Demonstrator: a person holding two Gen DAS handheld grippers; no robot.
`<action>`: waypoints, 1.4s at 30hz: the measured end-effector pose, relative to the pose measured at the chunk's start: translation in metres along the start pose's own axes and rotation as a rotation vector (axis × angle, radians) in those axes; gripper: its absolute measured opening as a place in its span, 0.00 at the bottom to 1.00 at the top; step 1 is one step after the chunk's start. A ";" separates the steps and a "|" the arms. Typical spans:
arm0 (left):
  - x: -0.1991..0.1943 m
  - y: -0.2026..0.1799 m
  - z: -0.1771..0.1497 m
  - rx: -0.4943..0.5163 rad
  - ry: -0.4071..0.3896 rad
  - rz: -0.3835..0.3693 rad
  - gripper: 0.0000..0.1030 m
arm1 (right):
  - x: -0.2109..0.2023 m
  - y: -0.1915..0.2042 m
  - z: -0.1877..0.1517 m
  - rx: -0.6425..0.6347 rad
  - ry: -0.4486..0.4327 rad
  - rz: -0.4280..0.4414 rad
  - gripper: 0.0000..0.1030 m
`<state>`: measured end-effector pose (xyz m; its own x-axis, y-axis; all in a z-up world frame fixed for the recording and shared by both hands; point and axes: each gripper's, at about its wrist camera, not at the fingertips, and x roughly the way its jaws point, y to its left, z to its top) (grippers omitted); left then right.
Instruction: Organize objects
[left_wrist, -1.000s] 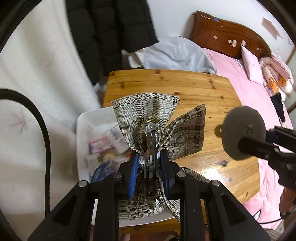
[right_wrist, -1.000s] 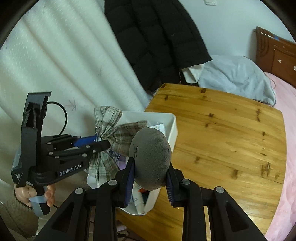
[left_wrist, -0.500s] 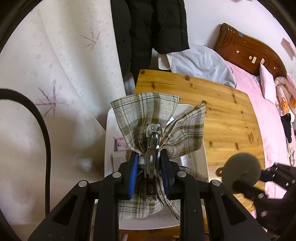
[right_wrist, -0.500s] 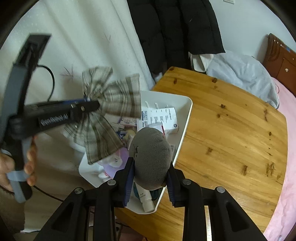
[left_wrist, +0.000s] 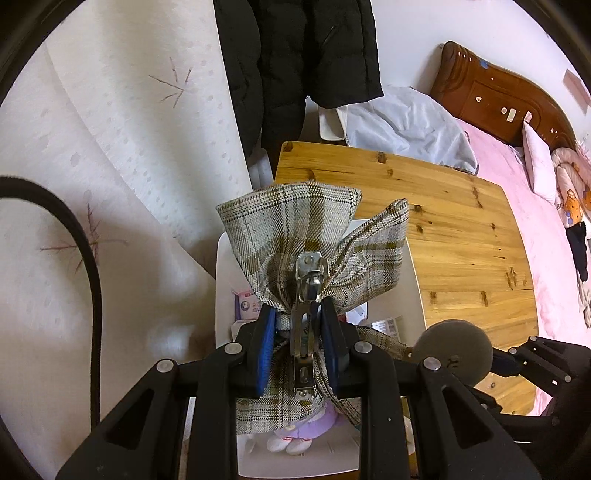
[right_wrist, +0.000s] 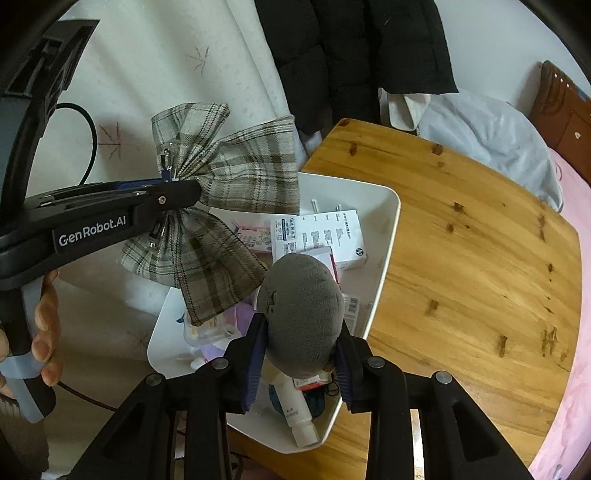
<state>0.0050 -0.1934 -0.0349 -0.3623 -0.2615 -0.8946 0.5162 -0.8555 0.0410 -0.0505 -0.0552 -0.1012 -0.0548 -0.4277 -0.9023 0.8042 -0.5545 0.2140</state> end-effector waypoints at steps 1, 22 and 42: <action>0.000 0.001 0.001 0.000 0.001 0.001 0.25 | 0.001 0.002 0.001 -0.004 0.000 0.000 0.36; -0.005 0.002 0.001 0.008 -0.003 -0.050 0.70 | 0.004 0.012 0.001 -0.004 0.005 -0.025 0.50; -0.034 -0.039 -0.027 0.097 -0.005 -0.059 0.70 | -0.051 0.000 -0.061 0.133 -0.075 -0.158 0.59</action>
<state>0.0175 -0.1389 -0.0181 -0.3940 -0.2110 -0.8946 0.4164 -0.9087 0.0310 -0.0113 0.0101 -0.0775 -0.2216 -0.3774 -0.8991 0.6976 -0.7056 0.1242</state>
